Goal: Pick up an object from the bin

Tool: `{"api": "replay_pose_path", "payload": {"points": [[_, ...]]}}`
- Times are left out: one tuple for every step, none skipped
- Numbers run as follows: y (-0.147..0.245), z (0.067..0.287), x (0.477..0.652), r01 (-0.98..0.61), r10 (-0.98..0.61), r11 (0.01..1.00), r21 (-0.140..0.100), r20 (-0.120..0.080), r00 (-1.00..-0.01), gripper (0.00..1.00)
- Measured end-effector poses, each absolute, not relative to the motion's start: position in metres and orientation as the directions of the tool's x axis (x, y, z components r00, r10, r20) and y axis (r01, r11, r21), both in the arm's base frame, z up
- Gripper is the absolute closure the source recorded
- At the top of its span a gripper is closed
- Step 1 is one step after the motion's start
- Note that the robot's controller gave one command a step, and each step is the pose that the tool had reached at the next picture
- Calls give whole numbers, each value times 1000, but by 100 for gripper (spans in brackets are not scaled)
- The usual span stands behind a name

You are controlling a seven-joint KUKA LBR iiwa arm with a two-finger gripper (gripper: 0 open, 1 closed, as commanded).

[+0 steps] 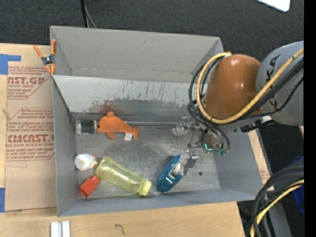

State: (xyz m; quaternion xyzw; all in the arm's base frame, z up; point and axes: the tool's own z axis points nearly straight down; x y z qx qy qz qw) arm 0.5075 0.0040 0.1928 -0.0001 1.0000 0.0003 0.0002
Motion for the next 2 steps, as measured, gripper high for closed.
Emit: {"api": "replay_pose_path", "payload": {"points": [[4,185,509,-21,-21,1000,0,-8,-1000,0],[-9,87,526,-336,-337,942,13,36,-941,100]]}}
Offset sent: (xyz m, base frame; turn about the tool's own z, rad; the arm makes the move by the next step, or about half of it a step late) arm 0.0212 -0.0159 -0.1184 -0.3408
